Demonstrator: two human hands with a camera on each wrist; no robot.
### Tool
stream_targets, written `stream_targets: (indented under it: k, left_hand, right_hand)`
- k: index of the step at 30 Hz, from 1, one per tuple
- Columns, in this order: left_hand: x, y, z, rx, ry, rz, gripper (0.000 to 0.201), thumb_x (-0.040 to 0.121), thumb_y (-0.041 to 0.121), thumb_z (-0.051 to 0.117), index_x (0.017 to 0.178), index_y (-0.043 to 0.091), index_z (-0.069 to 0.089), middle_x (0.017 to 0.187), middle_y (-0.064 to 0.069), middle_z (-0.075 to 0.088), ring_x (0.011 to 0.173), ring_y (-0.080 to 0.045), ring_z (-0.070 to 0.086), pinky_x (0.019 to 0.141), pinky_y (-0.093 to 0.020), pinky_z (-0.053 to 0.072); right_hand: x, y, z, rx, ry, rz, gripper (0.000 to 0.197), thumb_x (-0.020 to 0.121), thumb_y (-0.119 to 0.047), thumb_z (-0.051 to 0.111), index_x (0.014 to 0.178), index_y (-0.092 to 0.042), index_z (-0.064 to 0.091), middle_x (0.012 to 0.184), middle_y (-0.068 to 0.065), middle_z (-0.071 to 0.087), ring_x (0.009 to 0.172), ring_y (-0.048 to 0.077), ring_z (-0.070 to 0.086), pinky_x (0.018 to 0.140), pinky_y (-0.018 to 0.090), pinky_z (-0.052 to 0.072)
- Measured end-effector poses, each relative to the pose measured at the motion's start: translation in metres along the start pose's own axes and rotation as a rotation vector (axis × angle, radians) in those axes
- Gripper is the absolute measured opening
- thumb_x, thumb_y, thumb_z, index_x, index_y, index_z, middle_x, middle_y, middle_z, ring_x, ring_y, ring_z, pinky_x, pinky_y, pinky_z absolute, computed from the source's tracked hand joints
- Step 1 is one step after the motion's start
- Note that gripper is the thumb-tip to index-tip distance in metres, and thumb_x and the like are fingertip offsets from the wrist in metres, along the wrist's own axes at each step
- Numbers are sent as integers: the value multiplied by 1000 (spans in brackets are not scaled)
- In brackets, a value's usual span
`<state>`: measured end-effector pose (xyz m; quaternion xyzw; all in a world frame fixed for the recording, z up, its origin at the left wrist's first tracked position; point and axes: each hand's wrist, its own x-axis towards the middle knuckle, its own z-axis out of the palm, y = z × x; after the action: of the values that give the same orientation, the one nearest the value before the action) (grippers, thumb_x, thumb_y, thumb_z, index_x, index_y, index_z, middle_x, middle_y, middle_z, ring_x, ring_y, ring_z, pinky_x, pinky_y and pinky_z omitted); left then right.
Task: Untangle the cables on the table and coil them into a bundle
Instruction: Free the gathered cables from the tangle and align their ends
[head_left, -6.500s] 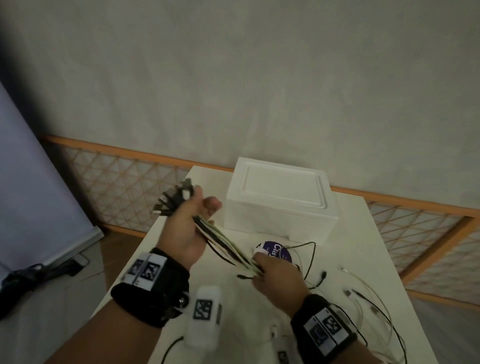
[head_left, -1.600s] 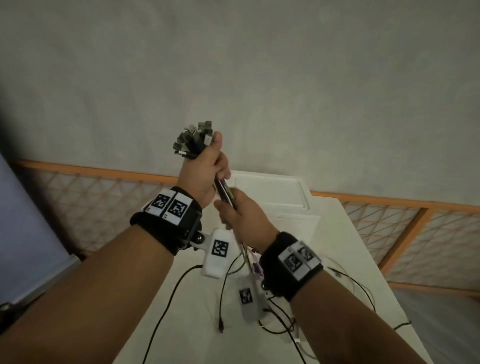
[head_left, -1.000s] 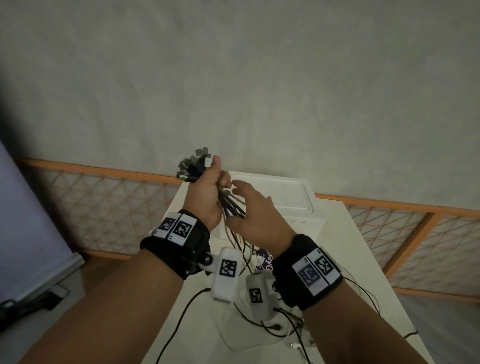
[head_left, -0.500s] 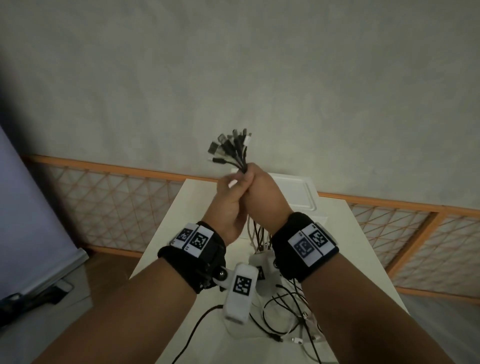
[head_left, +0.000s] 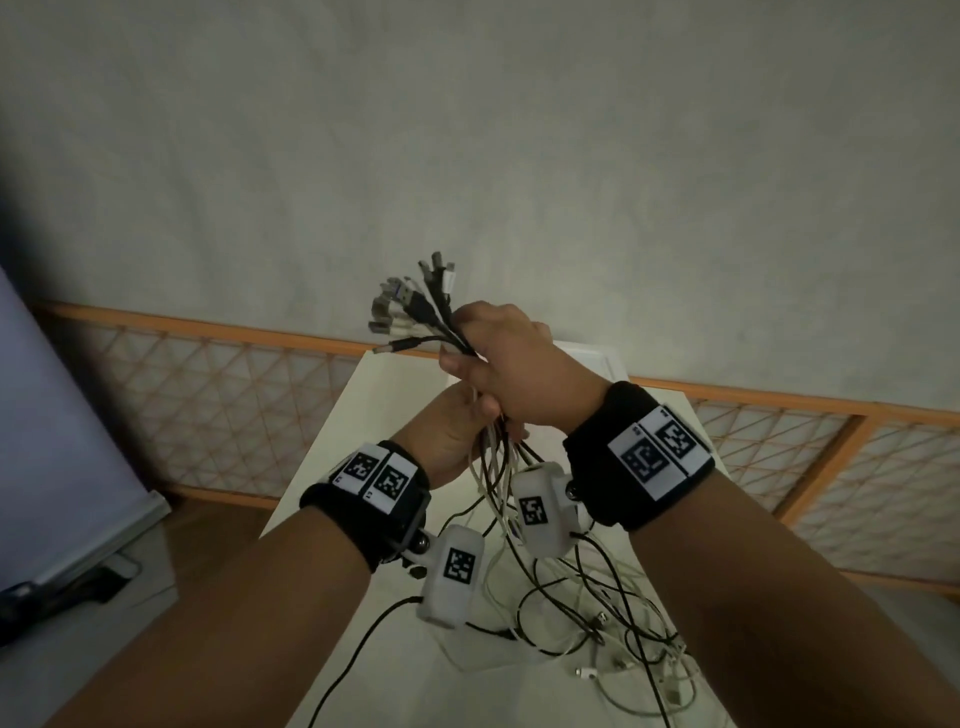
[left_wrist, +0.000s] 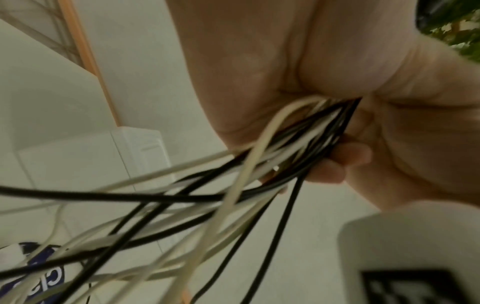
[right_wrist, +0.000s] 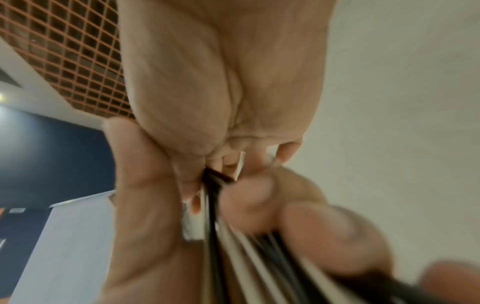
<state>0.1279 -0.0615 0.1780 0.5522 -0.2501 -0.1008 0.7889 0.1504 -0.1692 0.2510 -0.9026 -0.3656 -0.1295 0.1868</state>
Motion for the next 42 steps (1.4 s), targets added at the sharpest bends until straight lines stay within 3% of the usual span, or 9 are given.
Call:
stream_targets:
  k: [4,7,11,16,19,23,27,35,42]
  left_hand:
    - [-2,-7,-3,-23,7,-10,41,66,59,76,75,20,70,64,-1,60,71,-16,63,80,-33,51]
    - [0,2,6,-107,183,-42,43,80,50,68,55,19,52,43,4,35,44,-12,41,65,-32,53]
    - [11,19,3,-319,458,3,45,93,38,52,55,19,36,39,6,25,36,-9,24,44,-23,31]
    - [22,44,1,-562,551,104,54,94,30,50,45,20,30,38,6,22,32,-10,18,38,-19,20]
    - [25,71,0,-580,512,173,53,93,28,48,44,21,28,37,7,20,31,-10,16,37,-18,18]
    - [31,110,-12,-512,526,232,53,93,29,48,45,21,28,39,7,19,34,-11,13,40,-19,14]
    - [36,126,-33,-449,619,232,51,93,29,50,50,21,26,43,6,18,39,-12,11,42,-22,14]
    - [50,131,-55,-437,735,272,48,93,28,51,52,21,28,47,6,19,43,-13,12,44,-24,15]
    - [47,156,-78,-430,807,321,46,91,28,55,53,21,31,52,5,20,47,-14,10,46,-25,15]
  right_hand:
    - [-4,0,-8,131,-15,15,29,88,-44,58,96,-16,65,100,-8,57,95,14,54,86,38,43]
    - [-14,4,-15,338,204,147,22,90,-36,60,95,-15,66,90,-5,63,82,10,56,72,22,42]
    - [-41,4,18,223,472,189,24,95,-30,51,79,-12,55,64,-1,57,59,17,50,55,31,39]
    - [-63,19,81,294,196,452,24,98,-24,45,81,-8,54,74,9,61,71,27,57,64,36,39]
    - [-94,50,124,191,-325,490,29,99,-27,43,105,-6,62,105,15,65,100,31,61,85,38,47]
    - [-170,73,158,220,-583,765,53,94,-48,48,133,-12,49,134,8,53,123,26,50,104,34,39]
    - [-233,93,163,-132,-349,537,54,92,-36,49,141,-15,39,148,-2,36,134,20,39,110,21,22]
    - [-258,80,154,-330,-175,80,55,80,-46,55,122,-12,46,116,4,52,98,20,60,100,35,43]
    - [-267,74,133,-286,86,183,79,55,-41,81,119,-7,49,106,11,69,108,22,51,112,31,23]
